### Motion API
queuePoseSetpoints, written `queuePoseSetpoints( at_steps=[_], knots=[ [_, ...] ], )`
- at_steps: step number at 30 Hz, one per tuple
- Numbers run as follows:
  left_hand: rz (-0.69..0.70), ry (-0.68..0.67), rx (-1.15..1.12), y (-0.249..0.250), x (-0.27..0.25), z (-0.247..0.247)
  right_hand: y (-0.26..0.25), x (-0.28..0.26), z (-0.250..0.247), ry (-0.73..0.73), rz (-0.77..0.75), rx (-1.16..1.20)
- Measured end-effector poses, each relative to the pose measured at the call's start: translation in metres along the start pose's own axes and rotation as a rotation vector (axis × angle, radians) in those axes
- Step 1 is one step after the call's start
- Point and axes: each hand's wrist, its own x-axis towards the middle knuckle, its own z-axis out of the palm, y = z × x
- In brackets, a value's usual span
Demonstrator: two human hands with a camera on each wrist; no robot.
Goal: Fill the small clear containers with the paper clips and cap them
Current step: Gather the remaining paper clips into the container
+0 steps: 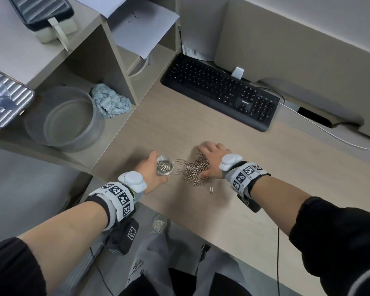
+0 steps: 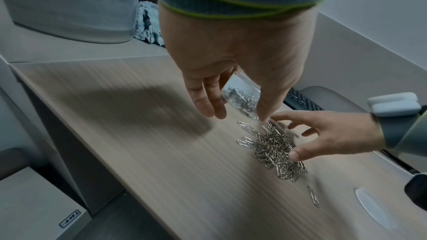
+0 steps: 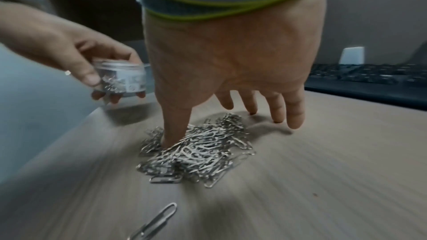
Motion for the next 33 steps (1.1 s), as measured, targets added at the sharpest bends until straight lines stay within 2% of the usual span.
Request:
queuePoseSetpoints(
  at_steps=[4,11,17,22,25,30,33],
  knots=[
    [-0.013,-0.011,0.002,-0.002,-0.001,0.003,-0.03,0.004,0.01,-0.023,-0.01,-0.15],
    [-0.028,-0.004,0.003,-0.005,0.002,0.006,-0.03,-0.001,0.013,-0.022,-0.042,-0.026],
    [-0.018,-0.025,0.005,0.001,0.008,0.021,-0.019,-0.001,0.016,-0.021,-0.034,0.177],
    [0.034,-0.051,0.041,0.013,0.013,0.034,-0.011,-0.007,0.005,0.064,0.22,0.518],
    [0.064,-0.063,0.055,0.024,0.017,0.038,-0.009,-0.018,-0.012,0.054,0.299,0.784],
    [0.106,-0.055,0.057,0.053,0.021,0.044,-0.011,-0.035,-0.048,0.033,0.247,0.952],
    [0.167,-0.058,0.052,0.072,0.023,0.046,-0.013,-0.04,-0.064,0.083,0.184,0.85]
  ],
)
